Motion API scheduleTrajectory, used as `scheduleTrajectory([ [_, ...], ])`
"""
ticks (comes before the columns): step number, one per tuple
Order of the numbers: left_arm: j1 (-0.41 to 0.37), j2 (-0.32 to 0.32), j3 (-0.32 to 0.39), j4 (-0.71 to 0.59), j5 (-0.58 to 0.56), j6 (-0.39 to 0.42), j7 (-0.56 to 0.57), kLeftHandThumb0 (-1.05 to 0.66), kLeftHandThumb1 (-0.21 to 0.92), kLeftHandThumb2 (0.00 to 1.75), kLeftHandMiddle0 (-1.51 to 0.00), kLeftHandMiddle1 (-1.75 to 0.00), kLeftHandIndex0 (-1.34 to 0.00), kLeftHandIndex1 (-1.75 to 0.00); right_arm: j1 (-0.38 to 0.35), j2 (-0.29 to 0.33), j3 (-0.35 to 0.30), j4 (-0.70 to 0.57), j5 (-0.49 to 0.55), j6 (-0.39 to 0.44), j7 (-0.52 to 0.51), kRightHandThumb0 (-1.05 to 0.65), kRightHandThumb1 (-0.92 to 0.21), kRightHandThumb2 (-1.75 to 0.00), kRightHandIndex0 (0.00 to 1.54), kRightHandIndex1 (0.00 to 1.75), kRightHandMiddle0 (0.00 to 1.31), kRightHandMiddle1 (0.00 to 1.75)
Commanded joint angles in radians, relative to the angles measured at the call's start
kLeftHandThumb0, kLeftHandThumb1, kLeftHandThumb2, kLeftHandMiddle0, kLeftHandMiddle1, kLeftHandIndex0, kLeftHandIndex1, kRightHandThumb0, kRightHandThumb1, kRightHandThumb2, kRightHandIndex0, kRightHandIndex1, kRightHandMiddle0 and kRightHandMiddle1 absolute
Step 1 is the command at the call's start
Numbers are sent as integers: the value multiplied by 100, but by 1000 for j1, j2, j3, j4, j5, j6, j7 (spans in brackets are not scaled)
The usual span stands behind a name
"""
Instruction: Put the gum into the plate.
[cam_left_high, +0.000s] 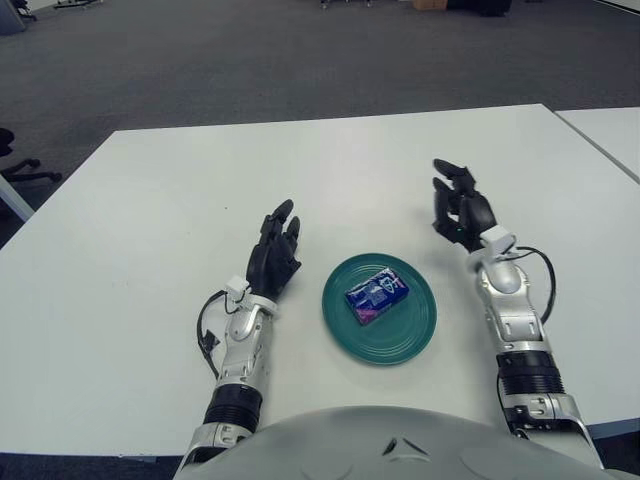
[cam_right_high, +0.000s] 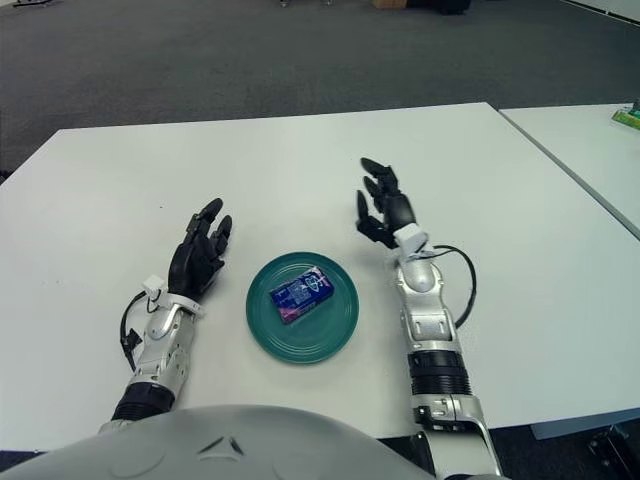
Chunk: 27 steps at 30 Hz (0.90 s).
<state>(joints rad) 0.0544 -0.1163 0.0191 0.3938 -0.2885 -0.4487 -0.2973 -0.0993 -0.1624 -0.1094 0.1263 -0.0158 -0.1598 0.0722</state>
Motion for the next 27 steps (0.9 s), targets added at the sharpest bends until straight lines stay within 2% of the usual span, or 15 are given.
scheduleTrajectory([
  [1, 52, -11, 7, 26, 6, 18, 6, -96, 92, 97, -23, 0, 0, -56, 18, 1, -39, 60, 35, -5, -11, -77, -92, -87, 31, 3, 0, 68],
  [5, 61, -13, 7, 15, 20, 7, 22, -95, 92, 98, -24, -1, 0, -58, 31, 25, -37, 91, 28, -7, -37, -77, -92, -86, 34, 4, 0, 72],
  [7, 66, -13, 4, 9, 38, -2, 37, -95, 92, 99, -25, -1, 0, -69, 39, 40, -31, 100, 22, -8, -51, -77, -92, -85, 37, 5, 0, 74],
  [13, 82, -3, -11, -10, 148, -58, 108, -94, 92, 101, -28, -2, -10, -83, 87, 83, 0, 101, 7, -37, -75, -73, -92, -79, 40, 5, 0, 73],
  [20, 95, 8, -21, -24, 246, -97, 180, -92, 92, 104, -32, -3, -8, -84, 145, 112, 27, 104, -9, -80, -89, -69, -92, -76, 40, 4, 0, 71],
  [27, 163, 15, -40, -134, 272, -72, 195, -91, 92, 102, -30, -1, -1, -79, 174, 119, 40, 107, -21, -77, -97, -69, -92, -75, 38, 2, 0, 68],
])
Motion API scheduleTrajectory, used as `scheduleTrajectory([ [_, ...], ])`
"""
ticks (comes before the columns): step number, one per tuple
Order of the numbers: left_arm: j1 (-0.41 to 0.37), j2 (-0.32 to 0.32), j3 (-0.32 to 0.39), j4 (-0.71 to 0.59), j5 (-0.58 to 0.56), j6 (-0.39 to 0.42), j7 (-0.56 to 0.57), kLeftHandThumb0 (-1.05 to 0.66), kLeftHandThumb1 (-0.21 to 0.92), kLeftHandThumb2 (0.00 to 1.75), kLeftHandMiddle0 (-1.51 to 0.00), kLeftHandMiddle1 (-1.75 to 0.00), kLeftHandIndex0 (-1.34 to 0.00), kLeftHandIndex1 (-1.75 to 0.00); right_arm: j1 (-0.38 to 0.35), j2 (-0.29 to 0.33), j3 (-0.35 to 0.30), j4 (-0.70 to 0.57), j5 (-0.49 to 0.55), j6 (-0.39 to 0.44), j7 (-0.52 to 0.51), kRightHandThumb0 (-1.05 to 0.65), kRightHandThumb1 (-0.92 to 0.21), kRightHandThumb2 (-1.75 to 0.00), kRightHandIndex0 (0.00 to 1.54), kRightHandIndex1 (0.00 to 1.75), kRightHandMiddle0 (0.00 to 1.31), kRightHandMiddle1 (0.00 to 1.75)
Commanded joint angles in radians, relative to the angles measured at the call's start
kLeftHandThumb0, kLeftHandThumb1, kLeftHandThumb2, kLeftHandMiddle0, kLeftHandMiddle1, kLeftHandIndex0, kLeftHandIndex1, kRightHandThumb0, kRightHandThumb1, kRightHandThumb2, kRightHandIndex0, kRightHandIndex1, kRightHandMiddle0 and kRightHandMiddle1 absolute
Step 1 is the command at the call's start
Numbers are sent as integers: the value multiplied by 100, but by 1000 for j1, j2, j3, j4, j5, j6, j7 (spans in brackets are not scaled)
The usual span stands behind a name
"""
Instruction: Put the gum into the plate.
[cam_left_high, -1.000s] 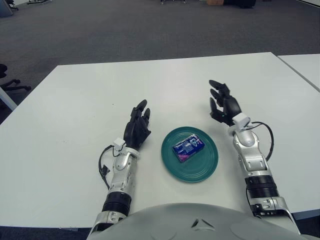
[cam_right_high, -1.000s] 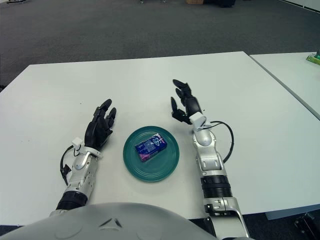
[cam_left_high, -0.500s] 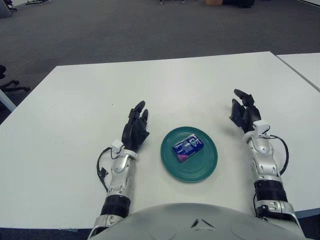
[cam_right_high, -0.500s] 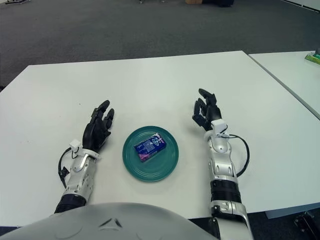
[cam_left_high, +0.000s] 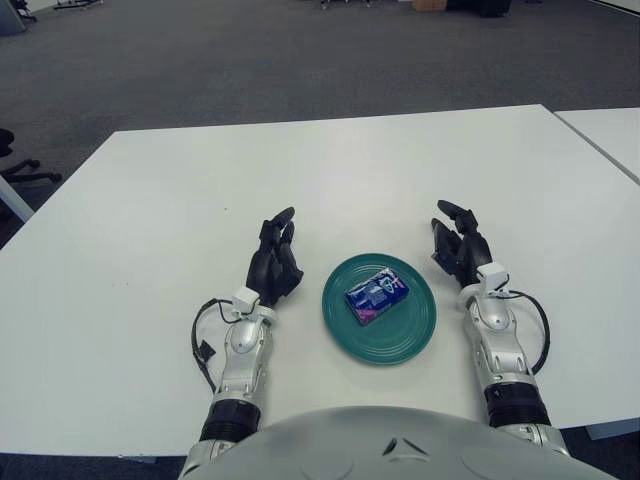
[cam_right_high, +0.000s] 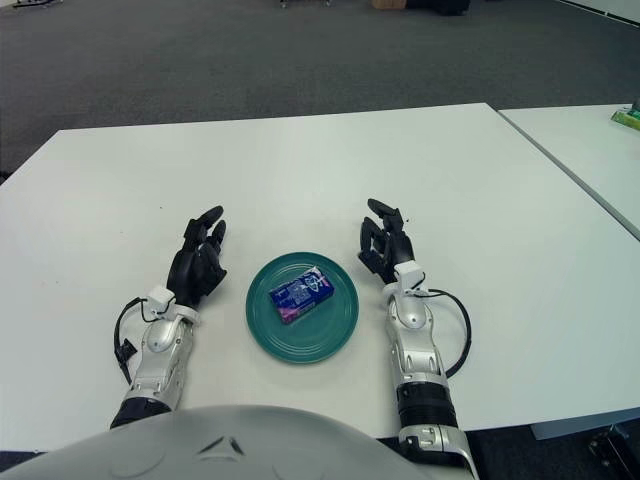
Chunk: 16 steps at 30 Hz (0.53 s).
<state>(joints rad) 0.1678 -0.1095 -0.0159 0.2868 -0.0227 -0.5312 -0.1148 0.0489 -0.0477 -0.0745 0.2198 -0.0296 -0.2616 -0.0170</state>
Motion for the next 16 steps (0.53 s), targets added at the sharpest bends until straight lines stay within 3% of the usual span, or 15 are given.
scheduleTrajectory([
  [1, 64, 11, -10, -49, 14, 19, 15, -90, 92, 101, -30, -1, 0, -77, 31, 4, 5, 12, -10, 30, -10, -70, -92, -75, 38, 2, 0, 67],
  [8, 109, 30, -30, -118, 30, 76, 11, -92, 92, 98, -26, 0, 0, -66, 56, 5, 14, -6, -24, 52, -27, -70, -92, -76, 36, 1, 0, 60],
  [16, 115, 24, -28, -122, 13, 80, 17, -96, 92, 99, -24, 0, 0, -62, 88, 15, 31, -42, -48, 97, -52, -71, -92, -76, 32, 0, 0, 53],
])
